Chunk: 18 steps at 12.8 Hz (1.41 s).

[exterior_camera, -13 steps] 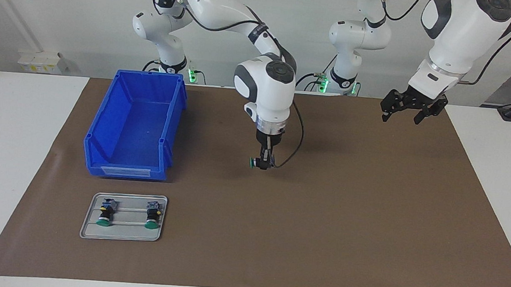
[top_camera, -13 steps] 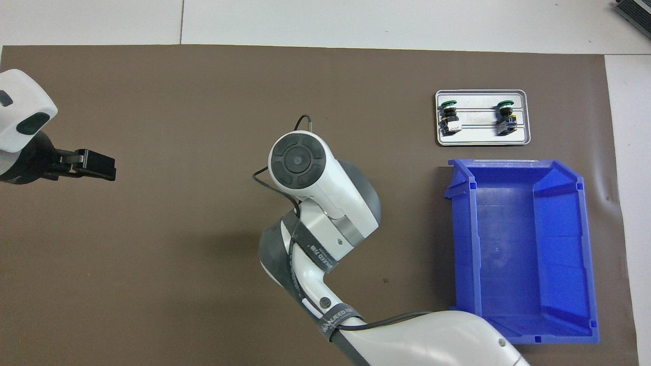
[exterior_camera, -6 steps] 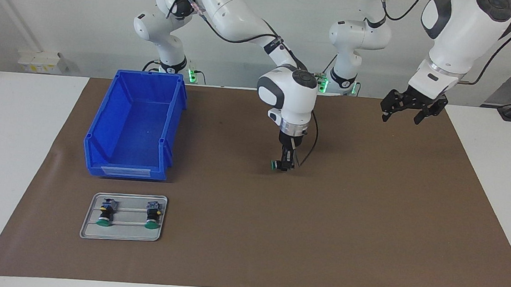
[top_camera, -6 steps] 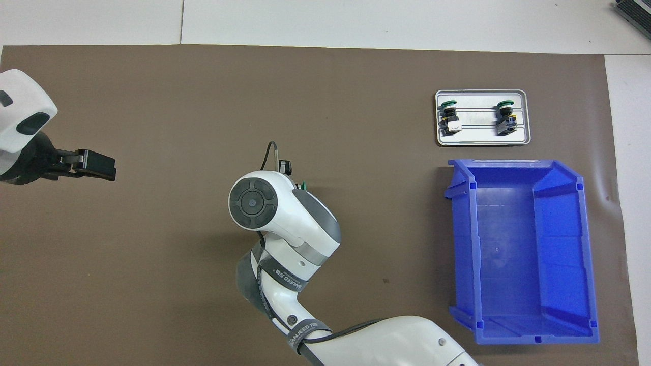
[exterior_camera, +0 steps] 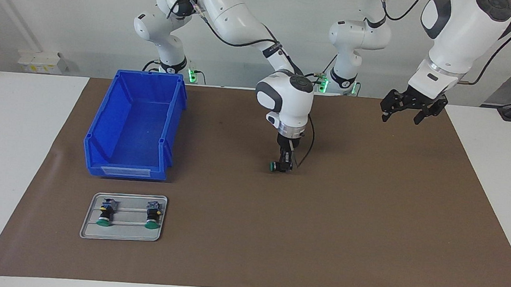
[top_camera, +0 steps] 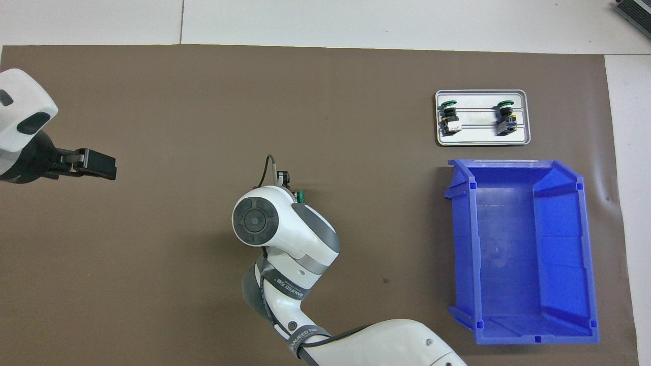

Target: Place and press button with both arms

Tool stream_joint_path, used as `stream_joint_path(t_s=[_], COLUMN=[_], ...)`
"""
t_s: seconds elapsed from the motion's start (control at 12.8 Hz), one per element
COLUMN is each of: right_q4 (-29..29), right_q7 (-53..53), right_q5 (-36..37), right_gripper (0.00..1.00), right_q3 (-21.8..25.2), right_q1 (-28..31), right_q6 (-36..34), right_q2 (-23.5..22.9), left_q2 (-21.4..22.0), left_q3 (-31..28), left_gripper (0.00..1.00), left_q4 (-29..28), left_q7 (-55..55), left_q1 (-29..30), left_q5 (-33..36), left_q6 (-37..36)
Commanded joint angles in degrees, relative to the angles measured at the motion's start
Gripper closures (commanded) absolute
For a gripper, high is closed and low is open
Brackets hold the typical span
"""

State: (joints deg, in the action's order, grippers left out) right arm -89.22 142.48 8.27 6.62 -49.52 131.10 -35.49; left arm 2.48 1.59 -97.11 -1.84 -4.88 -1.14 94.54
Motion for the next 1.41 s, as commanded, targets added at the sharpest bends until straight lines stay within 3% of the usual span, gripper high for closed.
stream_joint_path(t_s=[0.0, 0.16, 0.39, 0.55, 0.86, 1.02, 1.33], right_q4=[-1.0, -2.2, -9.9, -12.9, -13.0, -12.9, -12.4], right_q7=[-1.8, -7.7, -19.8, -27.7, -51.0, -65.3, -91.6], right_q5=[3.5, 3.3, 2.5, 2.3, -2.4, -4.0, -4.8], right_gripper=[0.00, 0.00, 0.00, 0.00, 0.00, 0.00, 0.00], right_q3=[-0.1, -0.2, -0.3, -0.3, -0.3, -0.3, -0.3], right_q1=[0.5, 3.0, 8.2, 11.4, 21.2, 26.5, 34.9], right_q6=[-0.9, -1.3, -1.9, -3.5, -8.9, -12.9, -17.2], right_q2=[2.1, 6.5, 17.9, 22.6, 28.9, 31.7, 34.8], left_q2=[1.6, 1.5, 1.6, 1.7, 1.0, -2.4, -6.6], left_q3=[-0.2, -0.1, 0.5, 0.6, 0.6, 0.7, 0.7], left_gripper=[0.00, 0.00, 0.00, 0.00, 0.00, 0.00, 0.00], left_q4=[-2.0, -1.9, -3.5, -6.1, -12.1, -14.7, -15.8], left_q7=[-0.1, 1.0, 1.8, 2.9, 8.1, 12.5, 31.5], left_q1=[-0.7, -0.7, -1.1, -4.0, -10.6, -14.3, -17.3], left_q5=[-0.5, -0.5, -0.7, -0.7, -0.8, -0.8, -4.7], left_q6=[2.5, 3.0, 7.0, 10.3, 20.2, 27.5, 37.3])
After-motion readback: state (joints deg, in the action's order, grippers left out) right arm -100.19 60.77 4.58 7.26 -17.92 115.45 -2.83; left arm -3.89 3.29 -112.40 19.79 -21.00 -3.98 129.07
